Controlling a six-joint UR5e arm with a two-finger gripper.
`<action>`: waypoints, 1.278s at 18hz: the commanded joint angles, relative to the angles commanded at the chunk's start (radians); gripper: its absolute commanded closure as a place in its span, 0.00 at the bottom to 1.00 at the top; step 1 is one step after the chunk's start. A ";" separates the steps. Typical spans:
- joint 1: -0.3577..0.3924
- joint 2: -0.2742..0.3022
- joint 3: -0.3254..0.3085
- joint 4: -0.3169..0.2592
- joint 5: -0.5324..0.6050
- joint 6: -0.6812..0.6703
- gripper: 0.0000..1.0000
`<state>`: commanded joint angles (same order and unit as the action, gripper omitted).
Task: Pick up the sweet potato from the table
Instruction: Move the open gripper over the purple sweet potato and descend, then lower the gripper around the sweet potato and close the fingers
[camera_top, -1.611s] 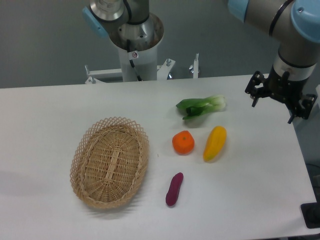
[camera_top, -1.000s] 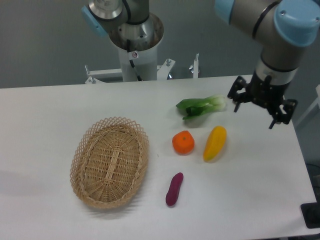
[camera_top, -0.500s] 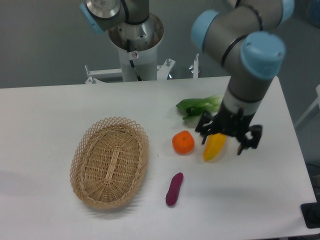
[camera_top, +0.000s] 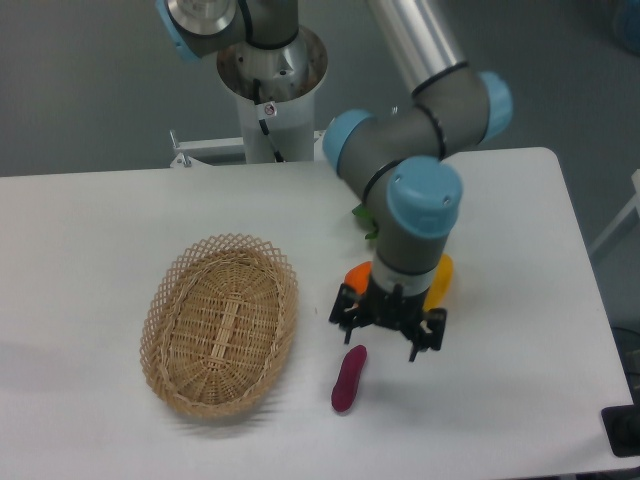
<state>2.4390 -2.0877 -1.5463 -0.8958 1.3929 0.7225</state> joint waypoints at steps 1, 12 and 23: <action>-0.006 -0.009 0.002 0.000 0.000 0.003 0.00; -0.048 -0.072 -0.031 0.081 0.138 0.005 0.00; -0.075 -0.104 -0.074 0.149 0.169 0.003 0.00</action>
<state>2.3639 -2.1920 -1.6199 -0.7471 1.5615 0.7256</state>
